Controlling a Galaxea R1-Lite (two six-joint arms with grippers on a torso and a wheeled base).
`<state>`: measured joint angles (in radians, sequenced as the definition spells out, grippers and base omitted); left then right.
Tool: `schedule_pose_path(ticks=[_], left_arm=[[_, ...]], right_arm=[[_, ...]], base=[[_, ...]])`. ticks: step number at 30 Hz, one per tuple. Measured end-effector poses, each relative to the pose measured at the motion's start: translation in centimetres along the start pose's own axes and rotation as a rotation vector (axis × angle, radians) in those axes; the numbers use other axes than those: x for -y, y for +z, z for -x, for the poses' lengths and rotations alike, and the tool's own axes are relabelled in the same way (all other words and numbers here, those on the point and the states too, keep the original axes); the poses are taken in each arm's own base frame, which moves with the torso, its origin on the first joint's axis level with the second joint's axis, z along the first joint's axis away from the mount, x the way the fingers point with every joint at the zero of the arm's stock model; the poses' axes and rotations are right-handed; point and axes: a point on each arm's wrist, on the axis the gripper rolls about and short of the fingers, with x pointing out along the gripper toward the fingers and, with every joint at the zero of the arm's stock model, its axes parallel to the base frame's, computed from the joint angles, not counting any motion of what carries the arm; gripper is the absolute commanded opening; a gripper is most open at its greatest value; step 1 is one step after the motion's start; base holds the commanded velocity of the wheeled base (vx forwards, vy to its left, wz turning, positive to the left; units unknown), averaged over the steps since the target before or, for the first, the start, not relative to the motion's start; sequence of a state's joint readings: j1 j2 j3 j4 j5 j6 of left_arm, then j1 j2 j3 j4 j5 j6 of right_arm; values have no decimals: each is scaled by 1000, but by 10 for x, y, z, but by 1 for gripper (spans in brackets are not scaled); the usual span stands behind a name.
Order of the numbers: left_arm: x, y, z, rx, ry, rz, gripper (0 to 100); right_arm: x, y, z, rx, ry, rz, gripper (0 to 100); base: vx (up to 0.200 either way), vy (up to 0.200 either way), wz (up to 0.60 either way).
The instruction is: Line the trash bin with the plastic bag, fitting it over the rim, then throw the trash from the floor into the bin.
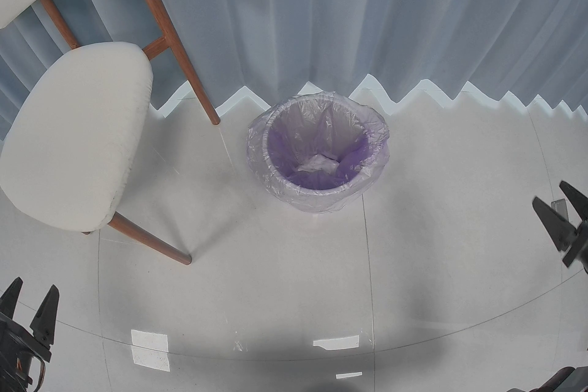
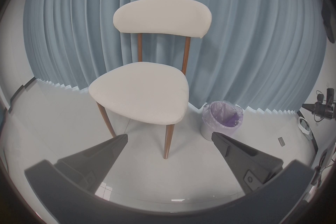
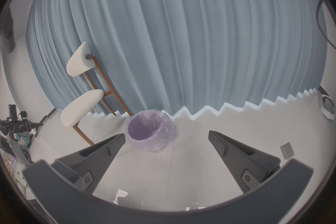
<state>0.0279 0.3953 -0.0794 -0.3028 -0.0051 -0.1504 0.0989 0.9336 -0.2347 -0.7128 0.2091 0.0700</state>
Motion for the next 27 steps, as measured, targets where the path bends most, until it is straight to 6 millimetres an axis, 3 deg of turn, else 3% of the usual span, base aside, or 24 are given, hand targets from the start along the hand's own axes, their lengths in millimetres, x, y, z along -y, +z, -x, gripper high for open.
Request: schedule_pose_path(ticks=[7, 14, 18, 27], left_arm=[[-4, -19, 17, 12, 37, -25, 100], [-7, -40, 29, -11, 25, -91, 100], [-8, -48, 34, -20, -23, -168, 100], [-8, -51, 37, 7, -28, -148, 100]], right_arm=[[-9, -31, 66, -37, -106, 23, 100], [-15, -82, 110, -89, -219, 58, 100], [-17, -100, 121, -69, -249, 74, 100], [-18, -106, 127, -10, -269, 86, 100]], base=[[0, 0, 0], [0, 0, 0], [0, 0, 0], [0, 0, 0]])
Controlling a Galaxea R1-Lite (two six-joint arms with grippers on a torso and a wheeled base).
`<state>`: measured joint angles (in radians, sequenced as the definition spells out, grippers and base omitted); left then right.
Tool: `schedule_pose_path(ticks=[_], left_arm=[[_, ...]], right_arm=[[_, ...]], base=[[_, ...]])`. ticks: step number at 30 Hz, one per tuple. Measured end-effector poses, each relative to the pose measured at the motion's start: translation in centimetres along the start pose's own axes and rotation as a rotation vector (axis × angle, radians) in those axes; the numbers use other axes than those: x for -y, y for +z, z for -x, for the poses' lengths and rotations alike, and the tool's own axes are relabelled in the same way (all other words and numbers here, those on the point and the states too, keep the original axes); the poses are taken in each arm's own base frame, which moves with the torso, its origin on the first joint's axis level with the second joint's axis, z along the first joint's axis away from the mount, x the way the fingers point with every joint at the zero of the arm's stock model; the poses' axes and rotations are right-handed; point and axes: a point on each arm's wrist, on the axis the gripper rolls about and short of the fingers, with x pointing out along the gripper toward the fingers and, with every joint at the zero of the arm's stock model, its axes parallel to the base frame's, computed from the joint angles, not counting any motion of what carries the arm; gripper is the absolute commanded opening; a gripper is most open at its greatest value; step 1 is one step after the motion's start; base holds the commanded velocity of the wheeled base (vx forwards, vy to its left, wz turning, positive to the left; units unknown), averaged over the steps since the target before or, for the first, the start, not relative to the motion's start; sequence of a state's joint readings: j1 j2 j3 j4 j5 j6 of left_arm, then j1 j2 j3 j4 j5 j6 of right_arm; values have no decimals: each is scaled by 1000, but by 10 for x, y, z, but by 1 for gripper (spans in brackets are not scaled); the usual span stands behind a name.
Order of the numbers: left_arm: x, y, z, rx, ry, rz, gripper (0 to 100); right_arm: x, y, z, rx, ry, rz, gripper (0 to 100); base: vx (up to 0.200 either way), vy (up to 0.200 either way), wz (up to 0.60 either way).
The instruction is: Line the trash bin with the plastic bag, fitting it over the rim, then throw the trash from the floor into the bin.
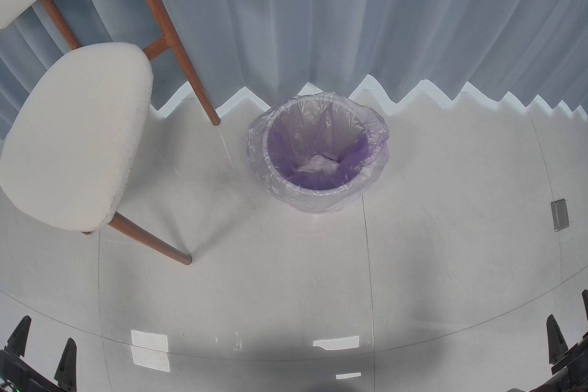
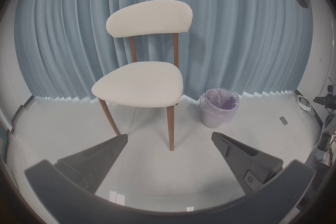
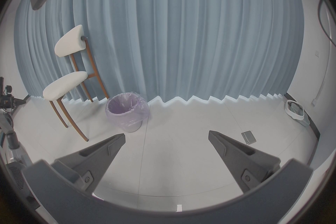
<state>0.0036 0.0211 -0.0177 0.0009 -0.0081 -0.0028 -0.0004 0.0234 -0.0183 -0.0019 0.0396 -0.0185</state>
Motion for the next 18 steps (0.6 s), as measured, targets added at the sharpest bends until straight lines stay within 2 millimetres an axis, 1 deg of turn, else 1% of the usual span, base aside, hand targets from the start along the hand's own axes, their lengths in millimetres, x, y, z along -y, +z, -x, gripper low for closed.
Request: schedule_pose_path(ticks=[18], left_arm=[[0, 0, 1, 7, -1, -5, 100]], right_arm=[[0, 0, 1, 16, 2, 14, 100]], base=[[0, 0, 0]])
